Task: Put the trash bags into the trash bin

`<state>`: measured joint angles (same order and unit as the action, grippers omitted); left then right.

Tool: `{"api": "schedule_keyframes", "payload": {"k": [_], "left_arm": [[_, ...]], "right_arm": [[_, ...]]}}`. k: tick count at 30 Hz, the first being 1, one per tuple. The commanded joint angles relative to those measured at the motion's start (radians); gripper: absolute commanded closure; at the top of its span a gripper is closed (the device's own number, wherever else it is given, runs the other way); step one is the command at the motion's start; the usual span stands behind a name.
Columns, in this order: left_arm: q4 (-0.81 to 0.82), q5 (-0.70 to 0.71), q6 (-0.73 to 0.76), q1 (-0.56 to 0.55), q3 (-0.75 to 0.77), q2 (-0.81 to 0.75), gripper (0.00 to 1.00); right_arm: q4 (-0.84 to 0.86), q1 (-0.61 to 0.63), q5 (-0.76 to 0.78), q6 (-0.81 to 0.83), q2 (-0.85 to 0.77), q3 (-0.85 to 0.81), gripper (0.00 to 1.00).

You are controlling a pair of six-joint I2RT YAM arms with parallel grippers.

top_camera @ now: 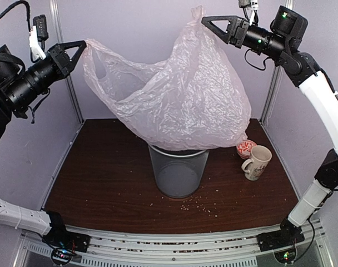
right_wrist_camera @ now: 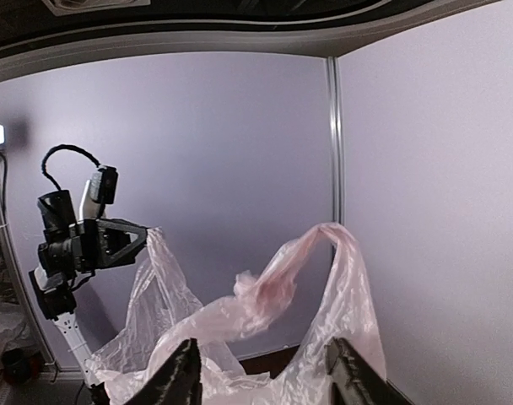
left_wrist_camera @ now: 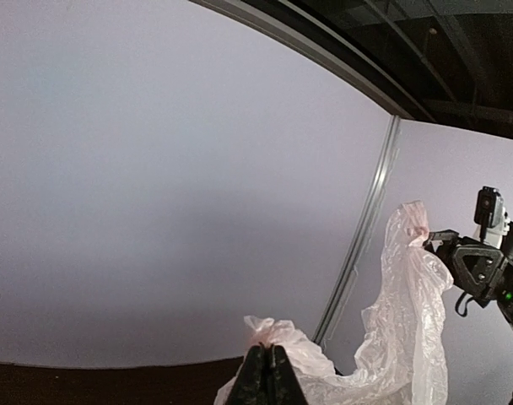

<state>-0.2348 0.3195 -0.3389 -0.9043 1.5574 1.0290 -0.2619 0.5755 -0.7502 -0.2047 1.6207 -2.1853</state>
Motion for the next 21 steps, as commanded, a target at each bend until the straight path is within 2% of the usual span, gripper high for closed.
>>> {"api": "schedule_keyframes", "payload": {"k": [1,4,8,12,17,21], "left_arm": [[-0.033,0.190,0.022,0.002,-0.019,0.000,1.00],[-0.039,0.211,0.024,0.002,-0.038,-0.002,1.00],[-0.029,0.235,0.026,0.002,-0.066,-0.007,1.00],[-0.031,0.273,0.040,0.002,-0.062,0.000,1.00],[-0.039,0.328,0.060,0.002,-0.056,0.004,1.00],[-0.038,0.345,0.064,0.002,-0.056,0.003,1.00]], "right_arm": [[-0.063,-0.063,-0.032,0.043,-0.048,0.027,0.40],[-0.083,-0.130,-0.080,0.072,-0.115,0.119,0.27],[-0.152,-0.210,-0.111,0.150,-0.219,0.269,0.19],[-0.312,-0.291,-0.123,0.277,-0.282,0.385,0.19],[-0.574,-0.387,-0.129,0.532,-0.309,0.476,0.23],[-0.766,-0.393,-0.042,0.775,-0.322,0.503,0.28]]}}
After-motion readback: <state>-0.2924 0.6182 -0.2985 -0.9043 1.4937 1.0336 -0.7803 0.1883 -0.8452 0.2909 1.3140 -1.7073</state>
